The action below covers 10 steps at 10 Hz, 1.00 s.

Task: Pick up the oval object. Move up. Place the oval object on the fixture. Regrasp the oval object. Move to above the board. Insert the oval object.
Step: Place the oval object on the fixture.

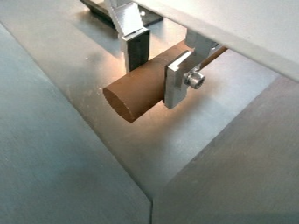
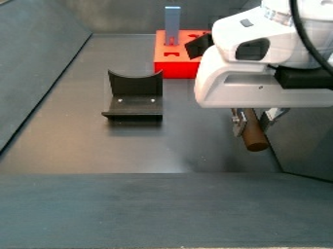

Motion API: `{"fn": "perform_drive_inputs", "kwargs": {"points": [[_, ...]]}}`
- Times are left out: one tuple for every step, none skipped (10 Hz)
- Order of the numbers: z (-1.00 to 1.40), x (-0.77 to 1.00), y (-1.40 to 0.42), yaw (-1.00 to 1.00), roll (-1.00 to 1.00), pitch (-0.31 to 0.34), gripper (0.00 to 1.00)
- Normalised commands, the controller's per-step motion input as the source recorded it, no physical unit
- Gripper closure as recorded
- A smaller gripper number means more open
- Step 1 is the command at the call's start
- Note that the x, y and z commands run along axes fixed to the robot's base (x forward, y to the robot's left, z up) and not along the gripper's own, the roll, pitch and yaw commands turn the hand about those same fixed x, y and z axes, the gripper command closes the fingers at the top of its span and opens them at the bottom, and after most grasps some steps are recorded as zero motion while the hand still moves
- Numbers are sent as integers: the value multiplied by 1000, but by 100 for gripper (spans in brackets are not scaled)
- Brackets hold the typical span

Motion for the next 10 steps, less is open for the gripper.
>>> {"fn": "perform_drive_inputs", "kwargs": {"points": [[1000,-9,-1,-2,10,33,100],[1000,-13,-1,-6,14,59,100],[1000,-15,0,-12,21,95,100],[1000,-17,1,-15,27,122,100],[1000,-20,2,-16,37,148,100],[1000,-21,0,-9,50,152,100],[1000,-22,-4,4,66,154,100],[1000,-23,-5,10,74,156,100],[1000,-25,-11,21,91,162,100],[1000,-26,-13,26,101,166,100]]}}
